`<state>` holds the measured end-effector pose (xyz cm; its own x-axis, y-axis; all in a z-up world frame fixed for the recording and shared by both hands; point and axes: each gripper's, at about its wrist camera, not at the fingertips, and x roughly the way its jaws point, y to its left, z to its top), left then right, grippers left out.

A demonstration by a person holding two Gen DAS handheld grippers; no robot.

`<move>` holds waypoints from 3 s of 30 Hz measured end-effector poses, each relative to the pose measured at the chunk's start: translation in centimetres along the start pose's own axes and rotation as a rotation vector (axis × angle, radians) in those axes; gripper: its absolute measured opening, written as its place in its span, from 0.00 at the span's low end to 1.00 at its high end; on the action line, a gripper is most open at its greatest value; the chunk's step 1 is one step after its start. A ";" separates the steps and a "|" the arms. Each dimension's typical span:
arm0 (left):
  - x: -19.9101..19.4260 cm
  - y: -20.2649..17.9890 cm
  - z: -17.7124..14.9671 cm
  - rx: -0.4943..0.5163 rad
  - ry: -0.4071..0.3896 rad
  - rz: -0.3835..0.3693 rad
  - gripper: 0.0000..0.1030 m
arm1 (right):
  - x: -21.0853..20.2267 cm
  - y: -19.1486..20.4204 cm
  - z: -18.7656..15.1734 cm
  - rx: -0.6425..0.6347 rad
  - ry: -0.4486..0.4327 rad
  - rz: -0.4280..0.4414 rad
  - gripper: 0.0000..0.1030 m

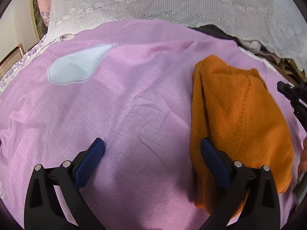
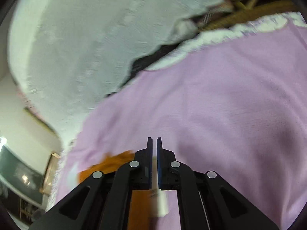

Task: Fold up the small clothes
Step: 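Open the right tool and lift it off the folded cardigan, then move both tools to the sides of the folded cardigan bundle, then grasp the folded cardigan bundle with both tools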

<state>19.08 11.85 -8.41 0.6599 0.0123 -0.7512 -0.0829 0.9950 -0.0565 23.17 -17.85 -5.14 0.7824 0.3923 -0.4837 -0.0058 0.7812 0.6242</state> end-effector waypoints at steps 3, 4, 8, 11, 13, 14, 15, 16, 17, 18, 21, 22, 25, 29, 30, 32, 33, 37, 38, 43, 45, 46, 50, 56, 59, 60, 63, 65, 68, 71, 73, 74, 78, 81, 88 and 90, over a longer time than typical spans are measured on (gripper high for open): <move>-0.5 -0.1 -0.1 -0.003 -0.022 -0.049 0.95 | 1.7 4.9 -1.2 -0.179 0.109 0.044 0.07; -0.5 -0.2 -0.2 -0.001 -0.024 -0.053 0.95 | 2.6 5.5 -1.4 -0.186 0.128 0.036 0.07; 0.0 -0.7 -0.2 0.017 -0.001 -0.030 0.96 | 7.5 5.6 -2.3 -0.177 0.276 -0.001 0.04; 0.5 -1.0 -0.1 0.031 0.019 -0.008 0.96 | 9.1 3.7 -2.2 -0.096 0.297 -0.009 0.00; 0.4 -0.9 -0.2 0.031 0.018 -0.010 0.96 | 8.2 3.1 -2.1 -0.065 0.268 -0.012 0.00; 0.3 -0.8 -0.2 0.027 0.014 -0.016 0.96 | 7.6 3.4 -2.0 -0.082 0.242 -0.030 0.00; 0.1 -0.6 -0.1 0.020 0.007 -0.030 0.96 | 6.1 4.1 -2.2 -0.122 0.192 -0.044 0.00; -0.4 -0.2 0.0 0.006 -0.003 -0.061 0.95 | 5.0 4.6 -2.3 -0.148 0.170 -0.034 0.05; -0.7 0.2 0.2 -0.012 -0.013 -0.094 0.95 | 3.6 5.4 -2.7 -0.183 0.148 -0.011 0.05; -1.2 0.6 0.3 -0.035 -0.025 -0.127 0.95 | 2.4 6.0 -3.1 -0.217 0.131 0.014 0.05; -2.2 1.1 0.6 -0.071 -0.069 -0.175 0.95 | 0.8 6.8 -4.4 -0.280 0.118 0.030 0.05; -1.9 0.5 0.5 -0.042 -0.052 -0.166 0.95 | 1.5 6.6 -4.8 -0.290 0.148 0.021 0.05; -0.1 -1.1 -0.1 0.030 0.012 -0.097 0.96 | 3.4 4.4 -5.8 -0.263 0.202 -0.010 0.00; -0.4 -1.5 -0.2 0.046 -0.006 -0.076 0.96 | 2.7 5.3 -6.8 -0.328 0.156 -0.038 0.00; -0.6 -1.4 -0.3 0.047 -0.013 -0.076 0.96 | 2.0 5.7 -7.1 -0.350 0.127 -0.052 0.00; -1.0 -1.4 -0.4 0.052 -0.035 -0.079 0.96 | 0.5 5.8 -7.4 -0.361 0.091 -0.044 0.02; -1.2 -1.4 -0.5 0.057 -0.046 -0.076 0.96 | 0.0 5.9 -7.4 -0.360 0.078 -0.040 0.03; -2.1 -1.8 -0.5 0.077 -0.093 -0.083 0.95 | -3.0 4.7 -8.0 -0.313 0.029 -0.026 0.05; -2.4 -2.0 -0.5 0.081 -0.110 -0.088 0.95 | -3.8 4.2 -8.1 -0.291 0.013 -0.023 0.06; -4.2 -2.9 -1.0 0.130 -0.200 -0.113 0.95 | -5.7 1.6 -8.4 -0.190 -0.008 -0.018 0.24; -4.8 -3.4 -1.2 0.155 -0.223 -0.130 0.95 | -6.0 1.0 -8.6 -0.164 0.003 -0.014 0.24; -5.0 -3.8 -1.4 0.169 -0.231 -0.138 0.95 | -6.1 0.7 -8.8 -0.155 0.006 -0.012 0.25; -5.5 -4.6 -1.7 0.202 -0.251 -0.155 0.95 | -6.8 0.7 -9.3 -0.156 -0.004 -0.006 0.33; -5.4 -4.7 -1.8 0.209 -0.240 -0.173 0.95 | -7.1 0.9 -9.6 -0.167 -0.003 -0.002 0.40; -5.4 -4.7 -1.8 0.210 -0.238 -0.172 0.95 | -7.1 0.7 -9.6 -0.159 0.000 0.004 0.45; -5.3 -4.8 -1.8 0.212 -0.235 -0.171 0.95 | -7.0 0.6 -9.6 -0.154 0.002 0.006 0.48; -5.1 -4.8 -1.9 0.213 -0.229 -0.173 0.95 | -7.0 0.5 -9.6 -0.148 0.008 0.011 0.50; -4.9 -4.8 -1.8 0.211 -0.220 -0.179 0.95 | -6.9 0.5 -9.6 -0.147 0.012 0.014 0.51; -4.6 -4.7 -1.8 0.200 -0.200 -0.196 0.95 | -6.9 0.4 -9.6 -0.143 0.015 0.017 0.52; -4.4 -4.5 -1.7 0.193 -0.186 -0.206 0.95 | -6.9 0.4 -9.6 -0.139 0.017 0.019 0.53; -4.4 -4.6 -1.7 0.194 -0.181 -0.210 0.95 | -6.8 0.3 -9.6 -0.136 0.021 0.019 0.53; -4.3 -4.6 -1.7 0.195 -0.178 -0.215 0.95 | -6.8 0.3 -9.6 -0.135 0.023 0.019 0.53; -3.9 -4.7 -1.6 0.194 -0.149 -0.249 0.95 | -6.7 0.2 -9.5 -0.128 0.025 0.020 0.54; -3.2 -4.4 -1.5 0.170 -0.083 -0.319 0.95 | -6.7 0.0 -9.5 -0.119 0.028 0.019 0.56; -1.2 -2.6 -1.0 0.036 0.043 -0.481 0.95 | -6.4 -0.4 -9.4 -0.094 0.042 0.016 0.59; -0.9 -2.2 -0.8 -0.001 0.059 -0.519 0.95 | -6.2 -0.6 -9.3 -0.082 0.050 0.018 0.59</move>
<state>18.07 9.61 -8.19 0.5713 -0.4880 -0.6599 0.2432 0.8686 -0.4317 12.54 -16.20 -8.23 0.7497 0.4284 -0.5044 -0.0721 0.8106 0.5812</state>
